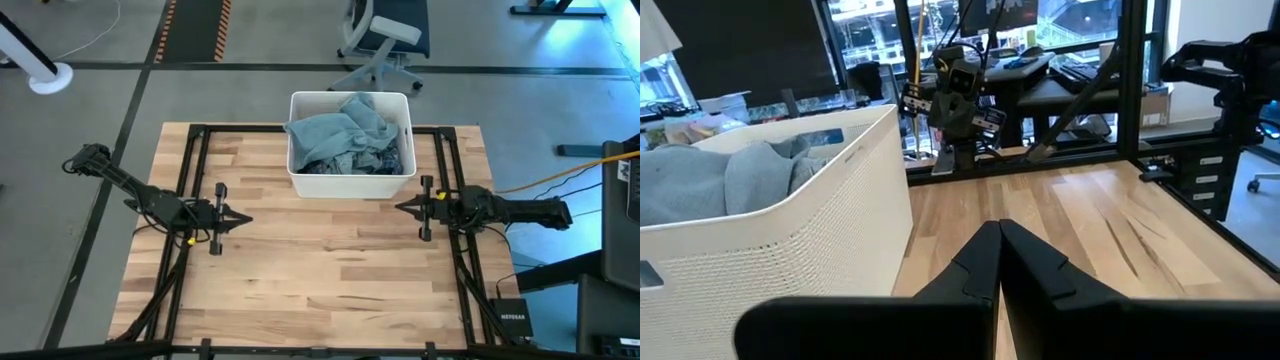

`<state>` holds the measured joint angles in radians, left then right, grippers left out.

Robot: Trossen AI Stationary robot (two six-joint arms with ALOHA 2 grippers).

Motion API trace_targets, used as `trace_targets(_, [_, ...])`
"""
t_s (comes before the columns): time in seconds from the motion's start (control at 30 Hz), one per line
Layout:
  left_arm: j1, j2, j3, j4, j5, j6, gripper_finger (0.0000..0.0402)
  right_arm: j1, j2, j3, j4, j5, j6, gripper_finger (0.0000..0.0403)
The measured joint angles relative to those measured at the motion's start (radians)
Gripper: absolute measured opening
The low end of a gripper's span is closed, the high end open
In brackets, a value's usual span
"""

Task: Sort clothes
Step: Return to Home Position

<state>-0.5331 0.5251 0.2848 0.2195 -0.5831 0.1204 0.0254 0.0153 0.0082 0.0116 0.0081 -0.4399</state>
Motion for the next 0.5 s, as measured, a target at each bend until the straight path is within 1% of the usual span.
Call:
trace_targets(0.1, [0.0,-0.002,-0.016,0.015,0.007,0.0,0.0004,0.0,0.002,0.0,0.0,0.0,0.011,0.0017])
trace_targets(0.13, [0.002,-0.006,-0.031,0.021,0.025,0.0,0.0004,0.0,0.002,0.0,0.0,0.0,0.013,0.0017])
trace_targets(0.17, [0.007,-0.012,-0.047,0.027,0.066,-0.003,0.0004,0.0,0.002,0.0,0.0,0.0,0.013,0.0017])
trace_targets(0.23, [0.026,-0.029,-0.078,0.044,0.202,-0.007,0.0002,0.0,0.002,0.0,0.0,0.0,0.013,0.0017])
trace_targets(0.27, [0.039,-0.039,-0.092,0.058,0.25,-0.008,0.0001,0.0,0.002,0.0,0.0,0.0,0.013,0.0017])
trace_targets(0.3, [0.054,-0.052,-0.102,0.075,0.277,-0.007,0.0001,0.0,0.002,0.0,0.0,-0.001,0.013,0.0017])
trace_targets(0.37, [0.087,-0.079,-0.111,0.111,0.286,-0.006,0.0001,0.0,0.002,0.0,0.0,0.0,0.013,0.0017])
trace_targets(0.5, [0.16,-0.128,-0.156,0.108,0.285,-0.008,0.0001,0.0,0.002,0.0,-0.001,-0.001,0.014,0.0017])
